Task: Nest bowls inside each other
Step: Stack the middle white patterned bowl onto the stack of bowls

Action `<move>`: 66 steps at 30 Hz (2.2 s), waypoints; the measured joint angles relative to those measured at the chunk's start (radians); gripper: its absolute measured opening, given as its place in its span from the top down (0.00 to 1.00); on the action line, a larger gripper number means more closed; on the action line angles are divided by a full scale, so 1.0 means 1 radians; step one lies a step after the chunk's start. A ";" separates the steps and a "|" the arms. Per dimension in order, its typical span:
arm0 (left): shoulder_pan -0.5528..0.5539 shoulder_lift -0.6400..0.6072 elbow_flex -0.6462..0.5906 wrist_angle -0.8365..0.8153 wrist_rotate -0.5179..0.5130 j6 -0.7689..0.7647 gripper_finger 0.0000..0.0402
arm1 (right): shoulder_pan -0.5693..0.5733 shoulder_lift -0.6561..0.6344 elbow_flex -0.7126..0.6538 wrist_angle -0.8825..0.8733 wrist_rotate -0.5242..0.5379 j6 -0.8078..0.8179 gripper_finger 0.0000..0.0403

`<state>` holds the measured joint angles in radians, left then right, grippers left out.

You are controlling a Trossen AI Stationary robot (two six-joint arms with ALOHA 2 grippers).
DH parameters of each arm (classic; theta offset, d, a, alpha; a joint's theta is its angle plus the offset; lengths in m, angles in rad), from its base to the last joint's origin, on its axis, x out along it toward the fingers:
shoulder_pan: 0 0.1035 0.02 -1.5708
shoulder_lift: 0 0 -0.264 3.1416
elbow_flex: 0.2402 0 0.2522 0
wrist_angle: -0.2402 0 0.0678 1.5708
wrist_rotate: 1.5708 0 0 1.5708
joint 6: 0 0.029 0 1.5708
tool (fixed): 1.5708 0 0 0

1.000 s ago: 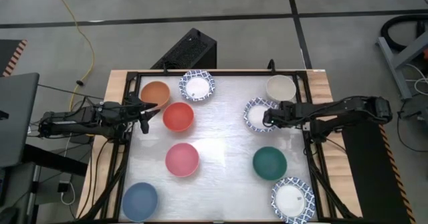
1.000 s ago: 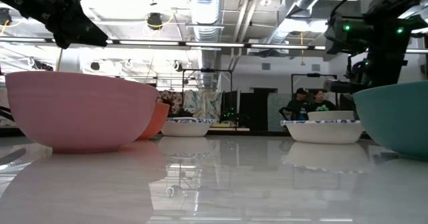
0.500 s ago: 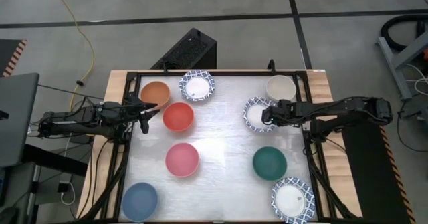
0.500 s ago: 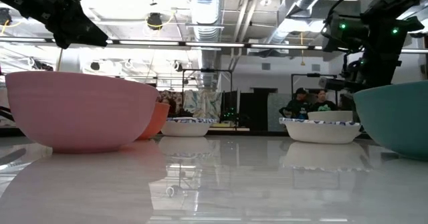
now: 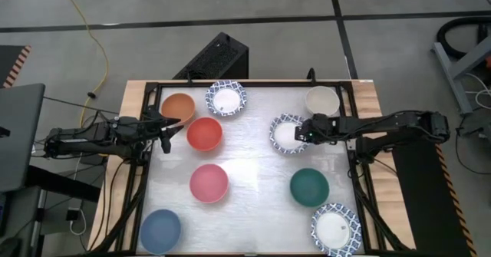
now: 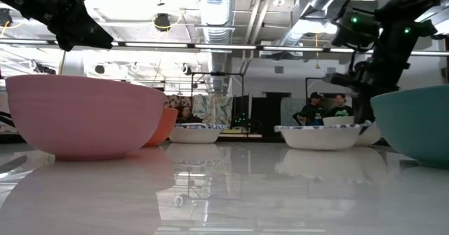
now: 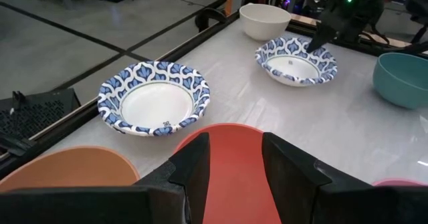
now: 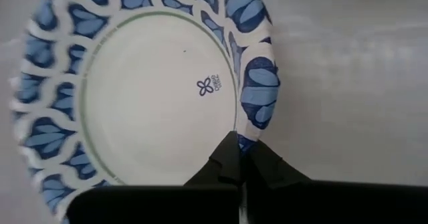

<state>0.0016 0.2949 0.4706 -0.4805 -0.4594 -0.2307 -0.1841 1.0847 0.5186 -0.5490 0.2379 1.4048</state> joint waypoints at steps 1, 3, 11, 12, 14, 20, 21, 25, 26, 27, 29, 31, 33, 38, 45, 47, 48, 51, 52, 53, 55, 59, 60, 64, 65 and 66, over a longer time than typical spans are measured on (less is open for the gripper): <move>0.000 0.000 0.000 0.000 0.000 0.000 0.69 | 0.000 0.000 0.000 0.022 -0.006 -0.012 0.96; 0.000 0.000 0.000 0.000 0.000 0.000 0.69 | 0.000 0.000 0.000 0.053 -0.009 -0.026 0.96; 0.000 0.000 0.000 0.000 0.000 0.001 0.69 | 0.000 0.000 0.000 0.154 -0.009 -0.071 0.96; 0.000 0.000 0.000 0.000 0.000 0.001 0.69 | 0.000 0.000 0.000 0.168 -0.010 -0.078 0.96; 0.000 0.000 0.000 0.000 0.000 0.001 0.69 | 0.000 0.000 0.000 0.182 -0.010 -0.082 0.96; 0.000 0.000 0.000 0.000 0.000 0.001 0.69 | -0.002 0.000 0.000 0.196 -0.008 -0.120 0.96; 0.000 0.000 0.000 0.000 0.000 0.001 0.69 | -0.003 0.000 0.000 0.196 -0.008 -0.128 0.96; 0.000 0.000 0.000 0.000 0.000 0.000 0.69 | -0.002 0.000 0.000 0.226 -0.008 -0.132 0.96; 0.000 0.000 0.000 0.000 0.000 0.000 0.69 | -0.002 0.000 0.000 0.244 -0.008 -0.133 0.96; 0.000 0.000 0.000 0.000 0.000 0.000 0.69 | -0.002 0.000 0.000 0.263 -0.008 -0.135 0.96; 0.000 0.000 0.000 0.000 0.000 0.000 0.69 | -0.002 0.000 0.000 0.302 -0.008 -0.155 0.96; 0.000 0.000 0.000 0.000 0.000 0.000 0.69 | -0.002 0.000 0.000 0.349 -0.006 -0.159 0.96; 0.000 0.000 0.000 0.000 0.000 -0.001 0.69 | -0.004 0.000 0.000 0.397 -0.003 -0.183 0.96; 0.000 0.000 0.000 0.000 0.000 -0.001 0.69 | -0.020 0.000 0.000 0.527 0.022 -0.251 0.96; 0.000 0.000 0.000 0.000 0.000 -0.002 0.69 | -0.067 0.000 0.000 0.679 0.026 -0.328 0.96; 0.000 0.000 0.000 0.000 0.000 -0.002 0.69 | -0.081 0.000 0.000 0.715 0.026 -0.343 0.96; 0.000 0.000 0.000 0.000 0.000 -0.002 0.69 | -0.088 0.000 0.000 0.732 0.027 -0.351 0.96; 0.000 0.000 0.000 0.000 0.000 -0.002 0.69 | -0.108 0.000 0.000 0.782 0.027 -0.367 0.96; 0.000 0.000 0.000 0.000 0.000 -0.002 0.69 | -0.114 0.000 0.000 0.793 0.027 -0.367 0.96; 0.000 0.000 0.000 0.000 0.000 -0.002 0.69 | -0.120 0.000 0.000 0.802 0.027 -0.367 0.96; 0.000 0.000 0.000 0.000 0.000 -0.002 0.69 | -0.132 0.013 0.000 0.830 0.027 -0.367 0.96; 0.000 0.000 0.000 0.000 -0.009 -0.002 0.69 | -0.154 0.076 0.018 0.902 0.027 -0.368 0.96; 0.000 0.000 0.000 0.000 -0.020 -0.002 0.69 | -0.159 0.101 0.036 0.905 0.027 -0.373 0.96; 0.000 0.000 0.000 0.000 -0.042 -0.002 0.69 | -0.173 0.217 0.133 0.904 0.025 -0.425 0.96; 0.000 0.000 0.000 0.000 -0.044 -0.002 0.69 | -0.177 0.248 0.162 0.901 0.020 -0.442 0.96; 0.000 0.000 0.000 0.000 -0.044 -0.003 0.69 | -0.181 0.277 0.192 0.899 0.007 -0.462 0.96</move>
<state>0.0017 0.2947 0.4706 -0.4805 -0.5037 -0.2332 -0.3647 1.3614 0.7111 0.3498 0.2445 0.9431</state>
